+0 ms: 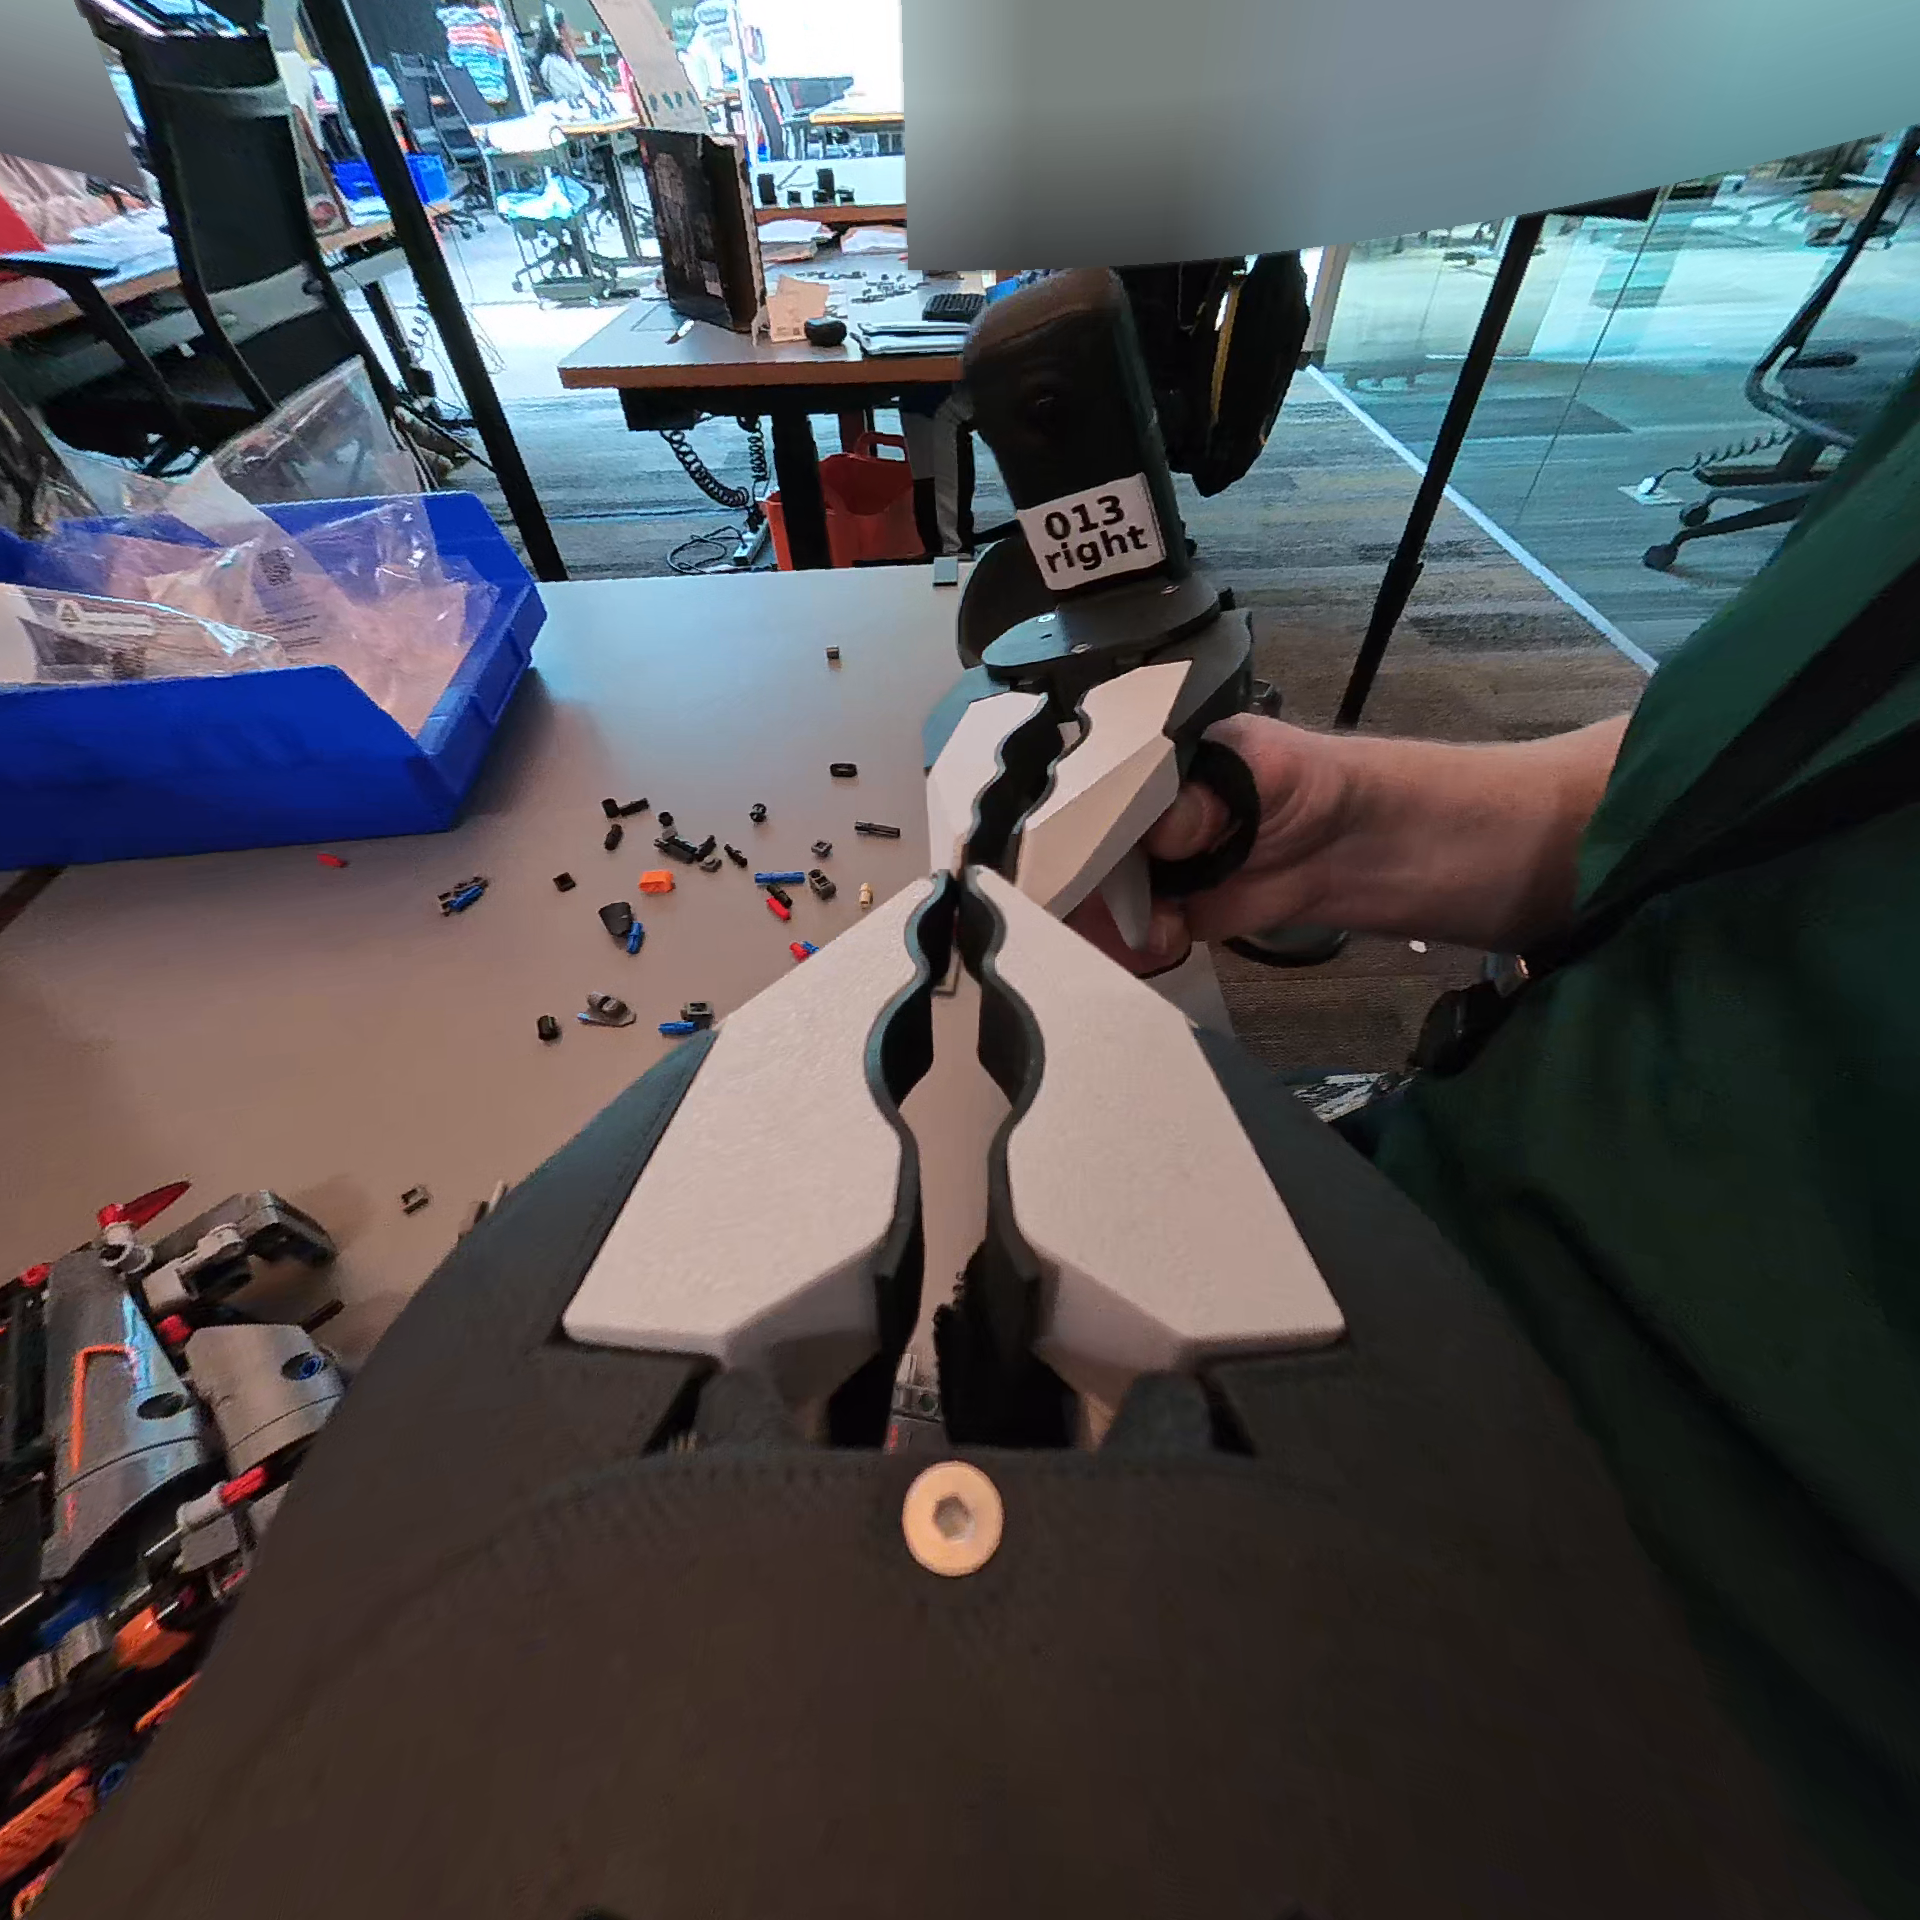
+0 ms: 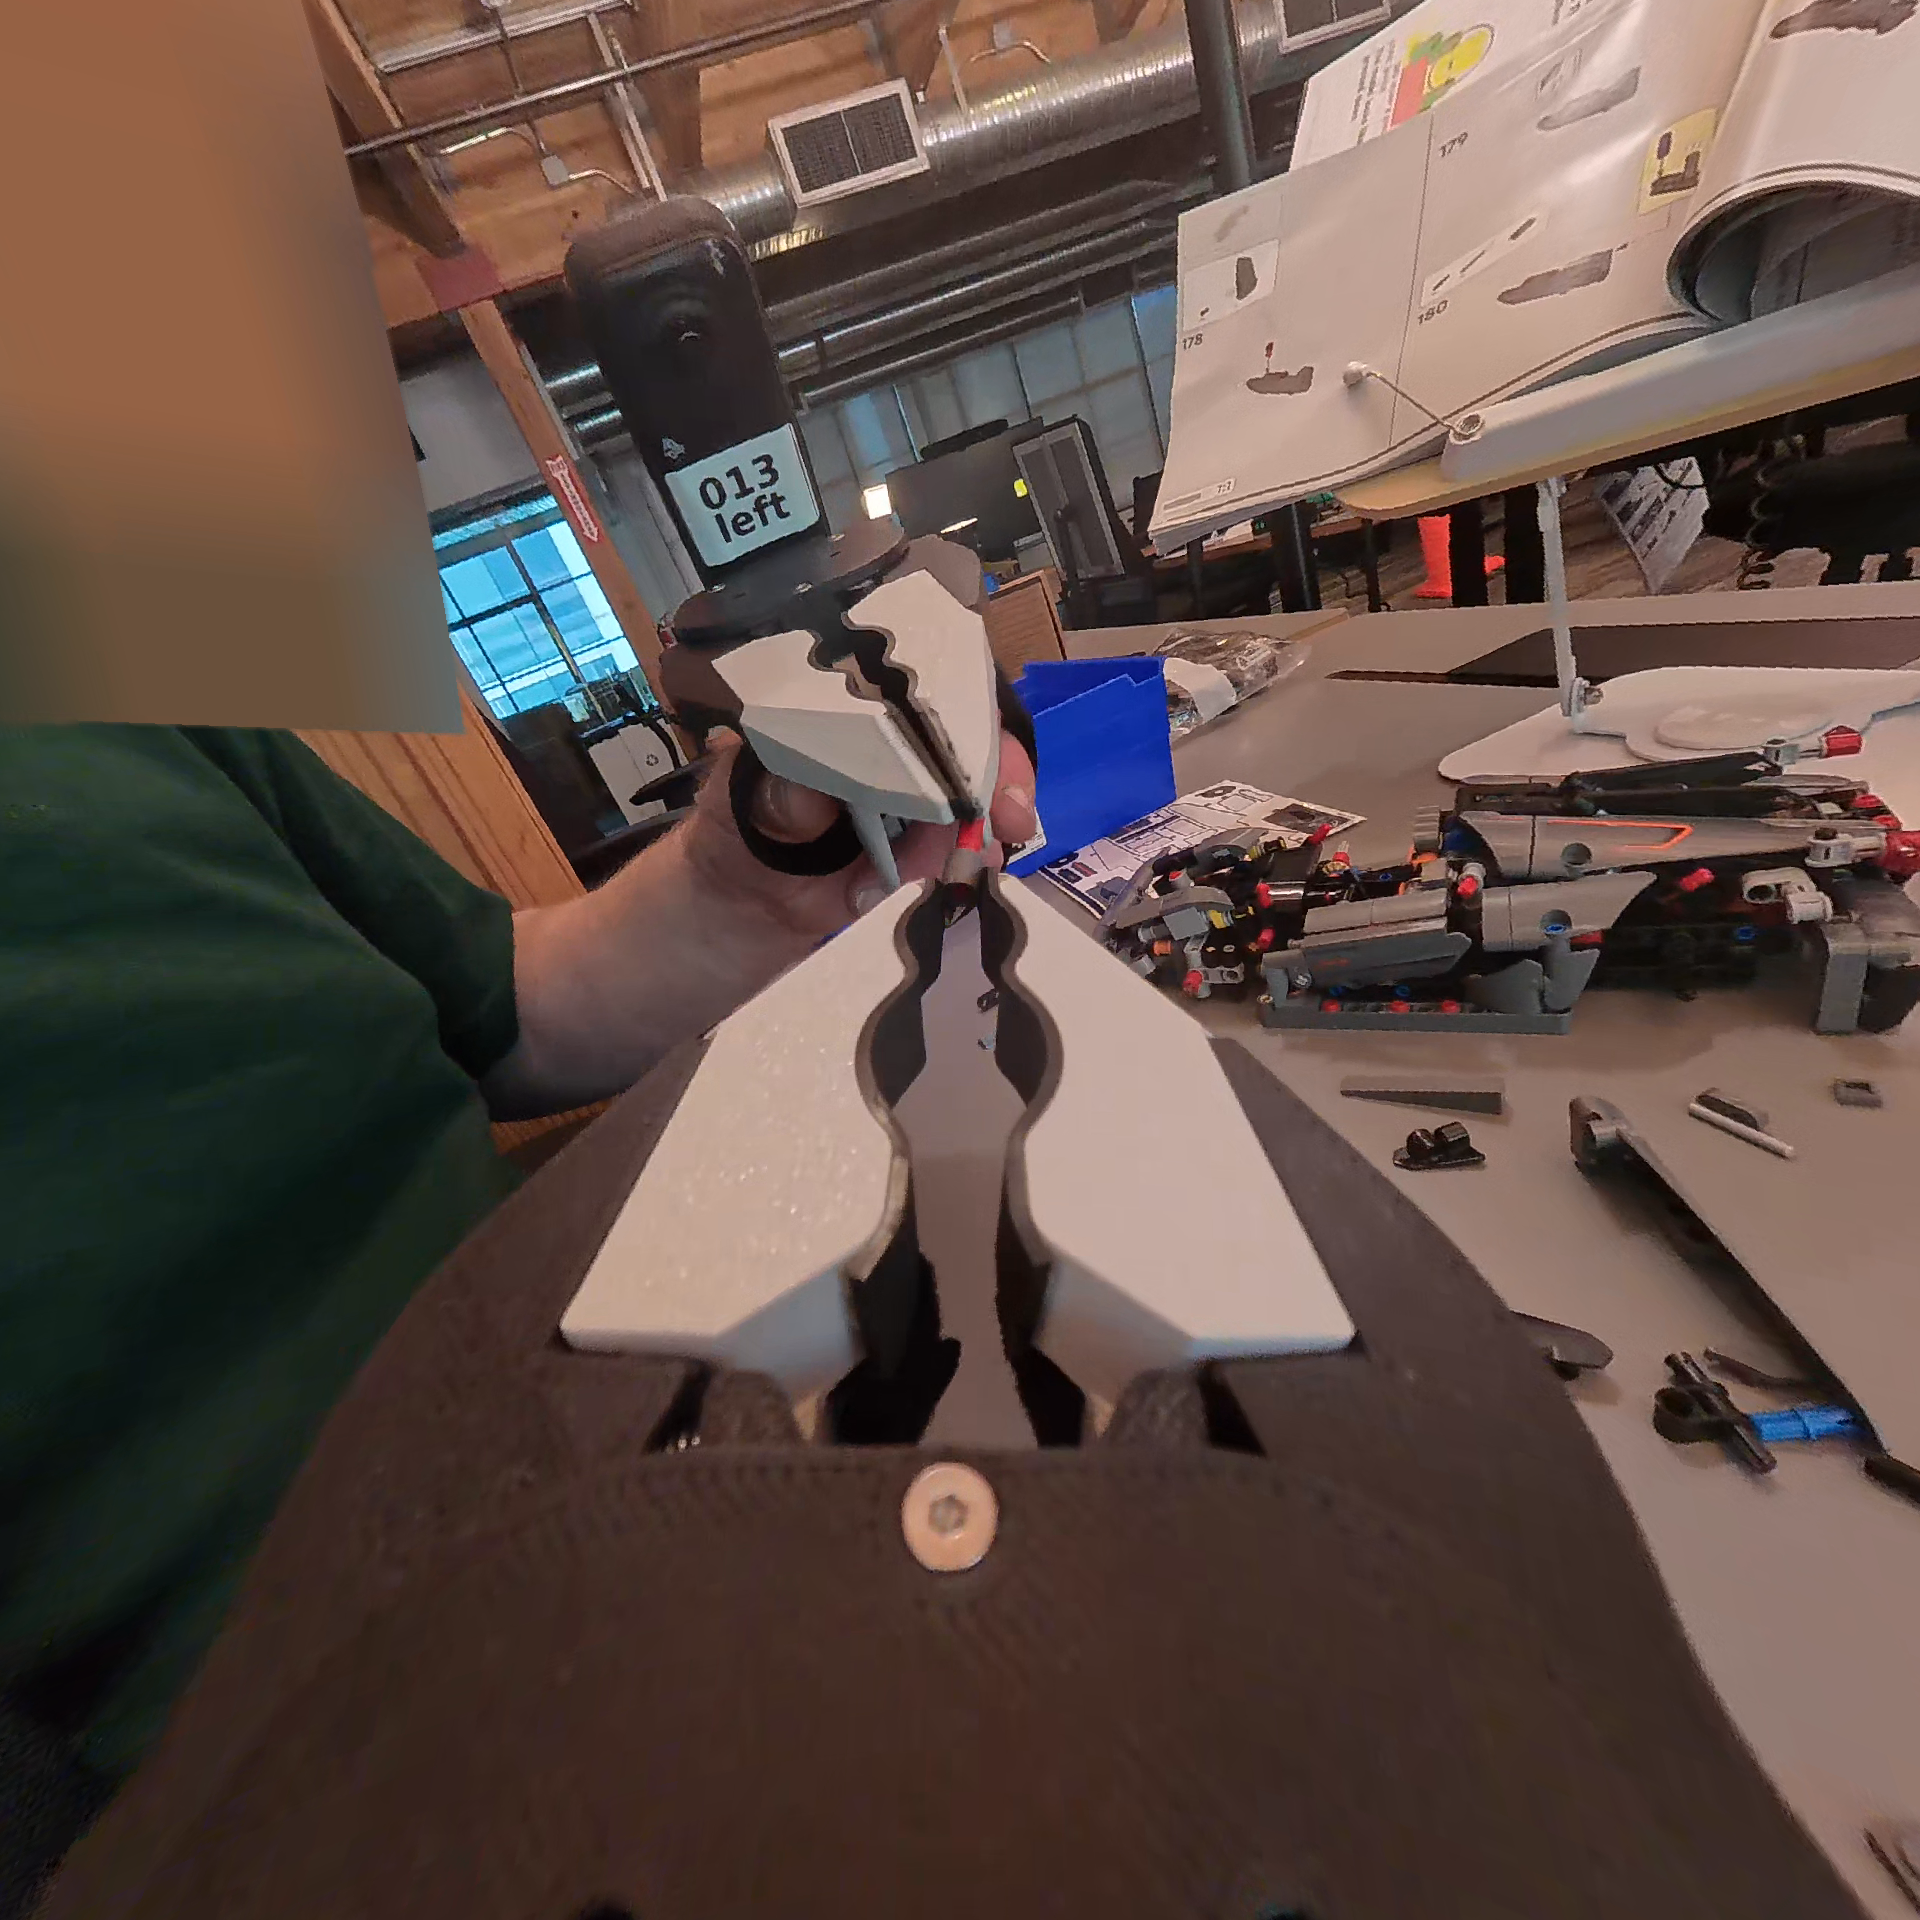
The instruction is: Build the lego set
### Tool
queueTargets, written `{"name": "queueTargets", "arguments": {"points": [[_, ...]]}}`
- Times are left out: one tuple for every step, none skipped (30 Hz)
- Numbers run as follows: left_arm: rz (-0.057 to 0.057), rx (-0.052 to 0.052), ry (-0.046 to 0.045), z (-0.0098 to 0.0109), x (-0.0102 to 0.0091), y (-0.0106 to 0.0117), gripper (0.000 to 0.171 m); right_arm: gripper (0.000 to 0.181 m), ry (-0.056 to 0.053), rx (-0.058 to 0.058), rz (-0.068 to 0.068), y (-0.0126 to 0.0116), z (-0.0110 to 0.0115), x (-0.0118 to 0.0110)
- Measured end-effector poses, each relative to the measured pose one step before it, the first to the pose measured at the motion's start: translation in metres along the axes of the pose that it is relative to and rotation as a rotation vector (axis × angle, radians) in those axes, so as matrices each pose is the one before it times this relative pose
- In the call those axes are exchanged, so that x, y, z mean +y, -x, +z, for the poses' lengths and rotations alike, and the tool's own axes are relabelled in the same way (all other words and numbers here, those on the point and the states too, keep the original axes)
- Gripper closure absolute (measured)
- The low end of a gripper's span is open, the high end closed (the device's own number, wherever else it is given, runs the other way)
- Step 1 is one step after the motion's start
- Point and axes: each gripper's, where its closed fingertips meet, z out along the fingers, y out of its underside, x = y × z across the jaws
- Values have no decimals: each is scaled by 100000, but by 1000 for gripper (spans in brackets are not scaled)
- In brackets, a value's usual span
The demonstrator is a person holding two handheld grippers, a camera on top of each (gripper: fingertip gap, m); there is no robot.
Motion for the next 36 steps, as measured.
{"name": "queueTargets", "arguments": {"points": [[-177,-800,-724,-133,-113,125,171,177,-651,-282,46,78,-66,-82],[-725,-87,449,-94,30,60,169,177,70,157,-434,22,-41,21],[-709,-1175,751,-67,112,227,163,177,-70,-26,-718,55,-43,9],[-885,-634,530,-32,128,183,159,177,-321,-54,-641,80,-44,-45],[-2234,1065,-185,7,69,-7,158,177,402,300,-793,8,-12,73],[-2595,1955,-211,30,69,-103,157,177,336,98,-866,47,0,79],[-2168,1988,-250,74,67,-153,156,177,-26,-67,-348,53,-8,17],[-1529,1997,110,108,124,-221,158,177,-563,289,-219,-1,-35,-71],[-1081,2437,40,114,77,-331,164,177,77,250,-367,-6,-50,11],[-1219,976,-233,76,-10,-116,165,177,174,-277,-223,55,-67,27],[-697,701,-501,11,-44,-58,166,177,-297,73,-8,25,-76,-43],[-500,740,-382,22,-40,-74,166,177,-52,38,-103,38,-58,11],[-295,347,-468,39,-59,-55,167,177,-307,262,-146,24,-46,-19],[122,-274,-649,62,-78,-1,167,177,-623,774,24,-68,-77,-70],[-125,-76,-706,52,-105,-30,168,176,-853,904,78,-83,-105,-98],[-111,-1,-922,55,-127,-80,169,176,-616,695,380,-66,-96,-62],[44,-778,-1213,106,-147,-11,169,176,-1107,908,389,-90,-142,-120],[-52,-803,-1482,147,-113,-44,169,175,-1413,539,356,-29,-174,-138],[-588,-802,-1927,154,-126,-34,169,175,-1291,444,385,1,-178,-107],[-1443,-317,-2432,170,-113,-84,169,175,-1267,414,425,7,-173,-63],[-1817,-267,-2469,163,-47,-43,169,176,-1431,379,465,13,-157,-45],[-1674,-156,-2318,135,36,-42,169,175,-1005,307,948,-23,-148,46],[-1472,-431,-1500,108,143,32,170,175,-766,447,1162,-65,-131,72],[-1192,-270,-1314,65,141,29,170,175,-565,68,1322,-42,-98,105],[-1396,-77,-1330,67,87,-15,170,174,-588,-410,1445,13,-49,70],[-1369,121,-1332,79,43,-38,169,172,-589,-823,1549,80,-12,22],[-1039,283,-1292,76,-1,-89,169,171,-962,-774,1314,110,20,-52],[-462,82,-1661,54,-96,-83,170,171,-1136,-1012,1152,146,28,-95],[-371,414,-1393,37,-121,-126,170,173,-1532,-907,1371,101,-22,-160],[-132,359,-648,34,-69,-104,170,174,-1781,-942,1569,37,-76,-190],[-105,387,266,52,30,-76,170,176,-928,-777,1302,-3,-64,-74],[196,-61,20,28,-6,-23,170,176,-438,-748,848,29,-28,3],[153,250,-82,35,-11,-67,170,176,-661,-909,1009,79,-41,-32],[-372,738,-362,4,-47,-104,170,176,-717,-1125,968,125,-19,-48],[-456,774,-424,13,-40,-97,170,176,-1001,-1203,1403,117,-38,-71],[-537,679,-122,27,7,-71,170,176,-1143,-1300,2102,83,-42,-68]]}}
